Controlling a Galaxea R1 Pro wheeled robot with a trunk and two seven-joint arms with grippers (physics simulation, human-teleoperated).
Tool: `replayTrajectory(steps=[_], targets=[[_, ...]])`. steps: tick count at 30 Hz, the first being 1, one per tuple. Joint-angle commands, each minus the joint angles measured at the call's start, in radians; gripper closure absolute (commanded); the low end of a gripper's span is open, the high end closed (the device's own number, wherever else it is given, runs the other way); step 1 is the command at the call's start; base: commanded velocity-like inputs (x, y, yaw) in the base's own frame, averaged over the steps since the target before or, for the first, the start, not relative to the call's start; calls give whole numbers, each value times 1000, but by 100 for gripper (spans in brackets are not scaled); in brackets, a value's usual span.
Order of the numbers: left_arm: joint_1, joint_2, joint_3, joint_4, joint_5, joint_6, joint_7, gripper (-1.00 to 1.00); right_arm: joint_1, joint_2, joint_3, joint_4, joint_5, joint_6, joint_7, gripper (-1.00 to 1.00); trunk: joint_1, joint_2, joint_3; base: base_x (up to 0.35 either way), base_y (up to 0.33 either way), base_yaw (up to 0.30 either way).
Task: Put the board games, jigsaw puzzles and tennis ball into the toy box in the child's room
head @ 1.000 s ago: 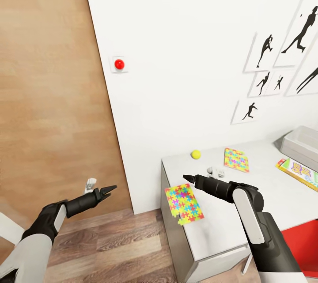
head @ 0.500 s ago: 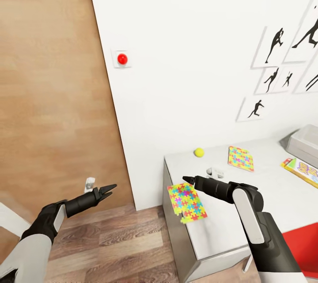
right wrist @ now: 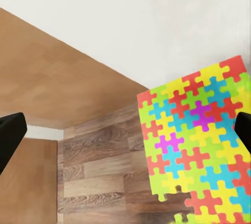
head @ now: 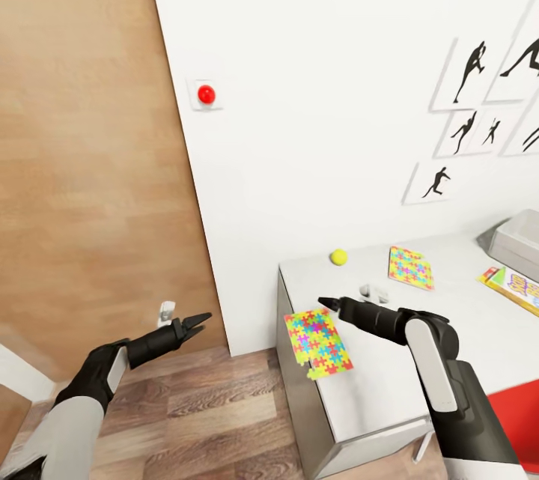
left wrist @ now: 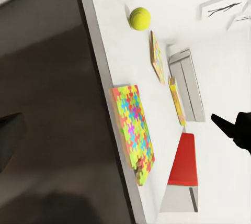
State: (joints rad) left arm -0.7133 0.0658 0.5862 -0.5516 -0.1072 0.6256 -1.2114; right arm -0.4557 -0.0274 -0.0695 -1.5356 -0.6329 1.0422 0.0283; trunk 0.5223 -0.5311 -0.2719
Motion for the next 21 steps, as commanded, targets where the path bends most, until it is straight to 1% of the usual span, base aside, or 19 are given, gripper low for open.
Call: replayTrajectory(steps=[1, 3, 5, 6, 8, 9, 10, 11, 12, 13, 14, 15, 17, 21], targets=[[-1, -3, 7, -1, -11, 9, -8, -100, -1, 0, -7, -2, 1, 5, 14, -100, 4, -9, -5, 0, 0, 0], [-1, -10, 7, -1, -11, 8, -8, -100, 6, -1, -28, -9, 1, 5, 84, -100, 12, -23, -11, 0, 0, 0], [-1, -15, 6, -1, -11, 7, -8, -100, 15, -3, -41, -12, 2, 5, 135, -100, 20, -37, -17, 0, 0, 0], [-1, -20, 6, -1, -11, 6, -8, -100, 27, -11, -56, -14, 2, 5, 193, -100, 23, -44, -21, 0, 0, 0], [-1, -27, 6, -1, -11, 5, -8, -100, 45, -39, -88, -16, 2, 5, 323, -100, 31, -58, -27, 0, 0, 0], [-1, -29, 6, -1, -11, 5, -8, -100, 48, -45, -93, -16, 2, 5, 356, -100, 35, -65, -30, 0, 0, 0], [-1, -30, 6, -1, -11, 5, -8, -100, 51, -57, -101, -16, 2, 5, 421, -100, 39, -72, -33, 0, 0, 0], [-1, -31, 6, -1, -11, 5, -9, -100, 53, -62, -104, -16, 2, 5, 451, -100, 43, -79, -36, 0, 0, 0], [-1, -32, 6, -1, -11, 5, -10, -100, 56, -70, -108, -16, 2, 5, 507, -100, 46, -86, -39, 0, 0, 0], [-1, -32, 6, -1, -11, 5, -10, -100, 56, -72, -109, -17, 2, 5, 531, -100, 50, -93, -43, 0, 0, 0], [-1, -33, 6, -1, -11, 5, -10, -100, 58, -76, -111, -17, 2, 5, 572, -100, 54, -100, -46, 0, 0, 0], [-1, -33, 7, -1, -11, 5, -11, -100, 59, -78, -112, -17, 2, 5, 600, -100, 58, -107, -49, 0, 0, 0], [-1, -33, 7, -1, -10, 6, -11, -100, 59, -80, -112, -17, 3, 5, 626, -100, 66, -121, -55, 0, 0, 0], [-1, -32, 8, -1, -10, 6, -11, -100, 60, -82, -114, -17, 3, 5, 647, -100, 81, -149, -68, 0, 0, 0]])
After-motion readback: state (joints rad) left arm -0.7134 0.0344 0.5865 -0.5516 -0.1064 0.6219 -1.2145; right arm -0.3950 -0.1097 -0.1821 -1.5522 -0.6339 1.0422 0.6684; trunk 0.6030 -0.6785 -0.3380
